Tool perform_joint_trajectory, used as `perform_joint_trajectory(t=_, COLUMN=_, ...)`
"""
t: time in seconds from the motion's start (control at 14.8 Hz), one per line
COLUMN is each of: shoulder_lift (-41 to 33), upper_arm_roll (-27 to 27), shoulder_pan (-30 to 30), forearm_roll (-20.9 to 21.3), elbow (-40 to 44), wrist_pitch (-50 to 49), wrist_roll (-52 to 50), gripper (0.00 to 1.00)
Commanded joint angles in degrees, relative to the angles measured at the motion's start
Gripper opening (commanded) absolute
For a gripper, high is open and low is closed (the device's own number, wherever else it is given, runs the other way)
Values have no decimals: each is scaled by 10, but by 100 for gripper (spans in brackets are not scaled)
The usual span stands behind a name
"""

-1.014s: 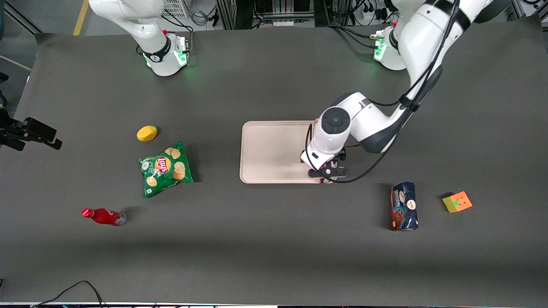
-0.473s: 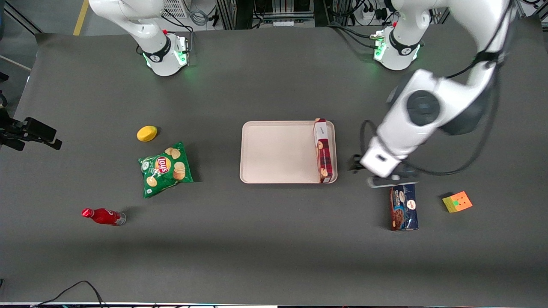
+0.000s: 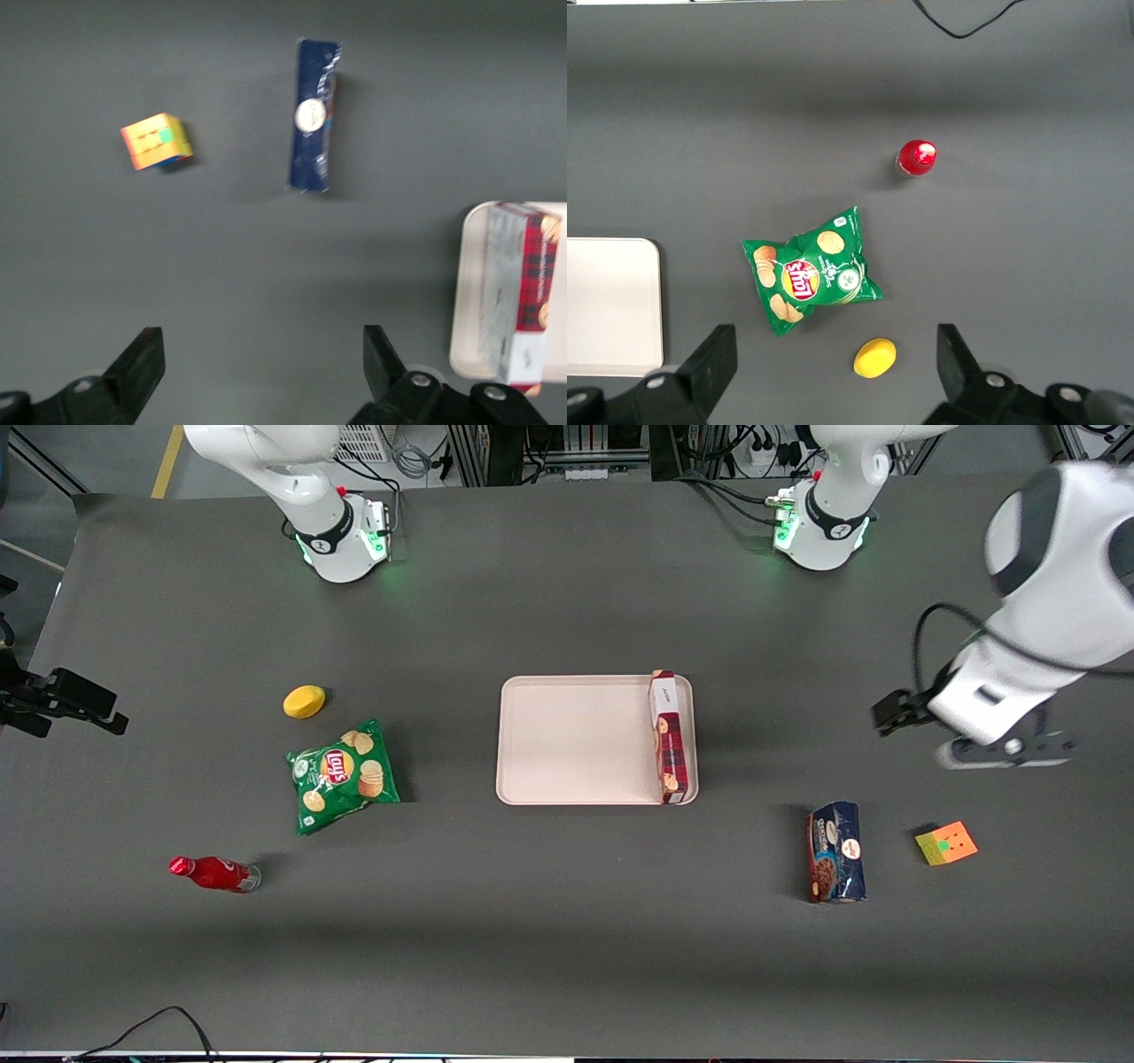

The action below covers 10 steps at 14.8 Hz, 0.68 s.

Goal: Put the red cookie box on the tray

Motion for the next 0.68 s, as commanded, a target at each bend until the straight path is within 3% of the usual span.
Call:
perform_joint_trajectory(t=0.0, shoulder_lift=-82, upper_arm_roll=36, shoulder_pan=-2, forearm_roll=-15, elbow=-19, wrist_pitch=-62, wrist_roll=41, gripper=100)
perform_joint_trajectory(t=0.27, shoulder_lift=-132, upper_arm_roll=44, shoulder_pan=-3, forearm_roll=-38, elbow=-20, wrist_pitch=-108, wrist_roll=42, gripper=100)
perform_joint_trajectory(t=0.61, shoulder_lift=-140, upper_arm_roll=47, shoulder_pan=-6, forearm_roll=-58, elbow=-21, wrist_pitch=-108, wrist_roll=42, gripper=100)
